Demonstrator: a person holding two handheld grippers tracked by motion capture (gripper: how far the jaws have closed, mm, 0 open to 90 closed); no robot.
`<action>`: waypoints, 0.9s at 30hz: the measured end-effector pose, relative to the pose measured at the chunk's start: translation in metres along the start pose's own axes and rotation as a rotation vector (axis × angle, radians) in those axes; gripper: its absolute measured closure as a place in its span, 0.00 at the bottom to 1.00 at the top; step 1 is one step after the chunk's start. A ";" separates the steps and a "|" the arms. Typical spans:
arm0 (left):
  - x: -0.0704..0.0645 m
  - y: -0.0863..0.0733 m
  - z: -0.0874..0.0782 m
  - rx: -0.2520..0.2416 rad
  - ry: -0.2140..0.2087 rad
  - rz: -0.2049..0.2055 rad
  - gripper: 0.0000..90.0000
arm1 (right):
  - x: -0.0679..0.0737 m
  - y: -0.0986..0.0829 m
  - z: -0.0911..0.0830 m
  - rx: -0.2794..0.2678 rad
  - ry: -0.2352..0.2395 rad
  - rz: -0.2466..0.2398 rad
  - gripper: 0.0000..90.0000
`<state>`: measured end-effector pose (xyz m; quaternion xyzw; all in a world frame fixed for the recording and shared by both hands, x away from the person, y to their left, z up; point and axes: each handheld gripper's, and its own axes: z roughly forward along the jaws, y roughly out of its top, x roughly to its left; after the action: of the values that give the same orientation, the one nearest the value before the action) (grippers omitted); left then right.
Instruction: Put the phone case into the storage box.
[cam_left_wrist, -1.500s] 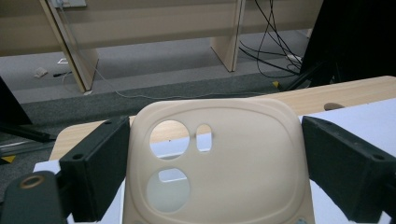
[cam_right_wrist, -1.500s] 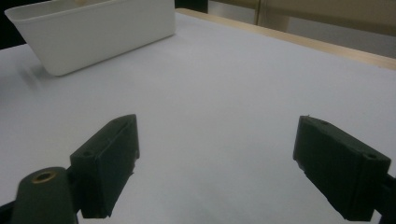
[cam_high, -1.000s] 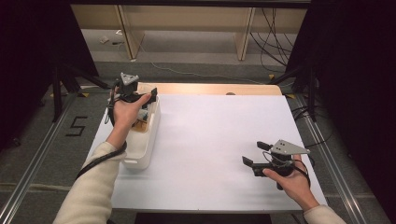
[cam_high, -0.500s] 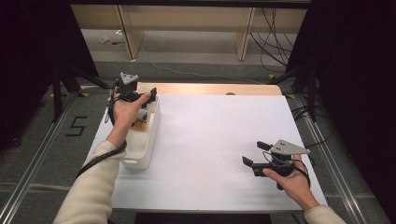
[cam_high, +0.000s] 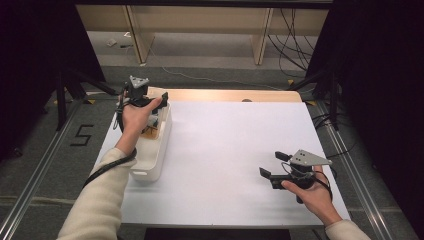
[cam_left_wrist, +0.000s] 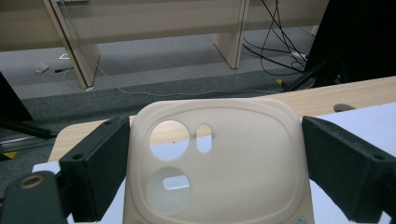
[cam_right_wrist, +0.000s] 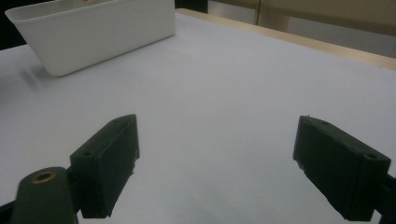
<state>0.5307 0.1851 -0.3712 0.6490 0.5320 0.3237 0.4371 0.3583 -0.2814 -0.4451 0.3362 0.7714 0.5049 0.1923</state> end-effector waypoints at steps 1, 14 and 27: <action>0.000 0.000 0.000 0.000 0.000 0.000 0.12 | 0.000 0.000 0.000 0.000 0.001 0.000 0.17; 0.000 0.001 0.006 0.012 0.004 0.000 0.12 | 0.000 0.000 0.000 0.000 0.001 0.000 0.17; 0.001 0.003 0.011 0.015 0.003 0.002 0.12 | 0.000 0.000 0.000 0.005 -0.002 0.003 0.17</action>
<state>0.5419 0.1836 -0.3730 0.6522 0.5346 0.3211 0.4309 0.3583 -0.2819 -0.4451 0.3385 0.7720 0.5027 0.1915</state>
